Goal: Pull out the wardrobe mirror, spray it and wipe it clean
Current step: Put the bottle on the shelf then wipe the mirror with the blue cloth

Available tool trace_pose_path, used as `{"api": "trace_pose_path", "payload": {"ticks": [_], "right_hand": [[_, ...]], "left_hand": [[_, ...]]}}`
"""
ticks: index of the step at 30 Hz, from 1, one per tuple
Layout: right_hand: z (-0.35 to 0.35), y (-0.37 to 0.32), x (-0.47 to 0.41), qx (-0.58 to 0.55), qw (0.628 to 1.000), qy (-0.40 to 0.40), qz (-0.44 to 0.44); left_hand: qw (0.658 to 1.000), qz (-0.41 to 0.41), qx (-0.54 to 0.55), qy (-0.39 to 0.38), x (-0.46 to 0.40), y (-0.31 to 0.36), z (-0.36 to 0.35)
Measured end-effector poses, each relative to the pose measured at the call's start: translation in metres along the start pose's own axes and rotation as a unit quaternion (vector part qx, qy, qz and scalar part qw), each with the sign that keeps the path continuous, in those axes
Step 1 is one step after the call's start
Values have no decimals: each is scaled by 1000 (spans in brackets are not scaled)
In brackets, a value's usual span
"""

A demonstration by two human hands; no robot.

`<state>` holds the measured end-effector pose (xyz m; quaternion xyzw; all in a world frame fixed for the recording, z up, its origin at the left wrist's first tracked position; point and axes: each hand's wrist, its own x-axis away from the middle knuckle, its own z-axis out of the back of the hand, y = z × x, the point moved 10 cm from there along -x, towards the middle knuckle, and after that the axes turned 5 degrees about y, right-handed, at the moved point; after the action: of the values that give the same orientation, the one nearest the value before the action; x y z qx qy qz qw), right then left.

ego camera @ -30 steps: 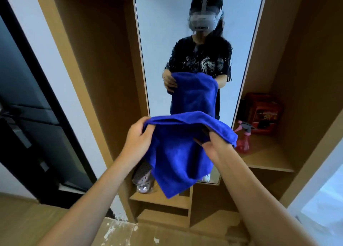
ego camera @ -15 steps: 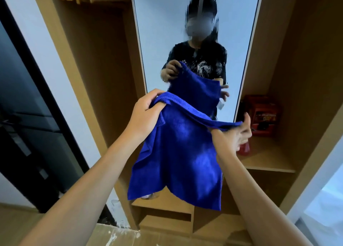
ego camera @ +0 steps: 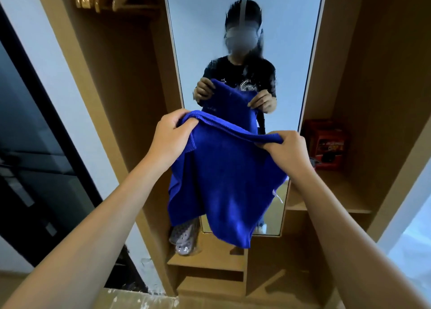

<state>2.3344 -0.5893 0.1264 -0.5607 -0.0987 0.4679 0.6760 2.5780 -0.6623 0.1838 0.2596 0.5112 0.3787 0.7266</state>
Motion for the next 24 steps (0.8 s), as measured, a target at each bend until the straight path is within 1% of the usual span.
{"api": "trace_pose_path", "payload": {"ticks": [2,5,8,10,14,17,20,24], "right_hand": [[6,-12,-3,44,999,12,23],[14,-30,-13,63,997,11,36],[14,-30,-25,16,999,-28,-16],[17,-31,-31,-2,998,-42,-35],[28,-42,-41,29,999,-18,-23],[35,-46,-48,21,999,-12,-23],[43,-48,-56,-36,999,-6,-38],[49,-48,-69,-120,991,-10,-54]], "left_hand": [[1000,1,-12,-4,-4,-1,1],[999,4,-34,-12,-10,-2,3],[999,5,-40,-22,-19,-3,6],[999,4,-41,-20,-25,-3,9],[998,-7,-59,-30,-38,0,9],[996,-24,-73,-42,-46,5,5],[995,-44,-87,-33,-56,12,3],[998,-33,-51,5,-73,19,-1]]}}
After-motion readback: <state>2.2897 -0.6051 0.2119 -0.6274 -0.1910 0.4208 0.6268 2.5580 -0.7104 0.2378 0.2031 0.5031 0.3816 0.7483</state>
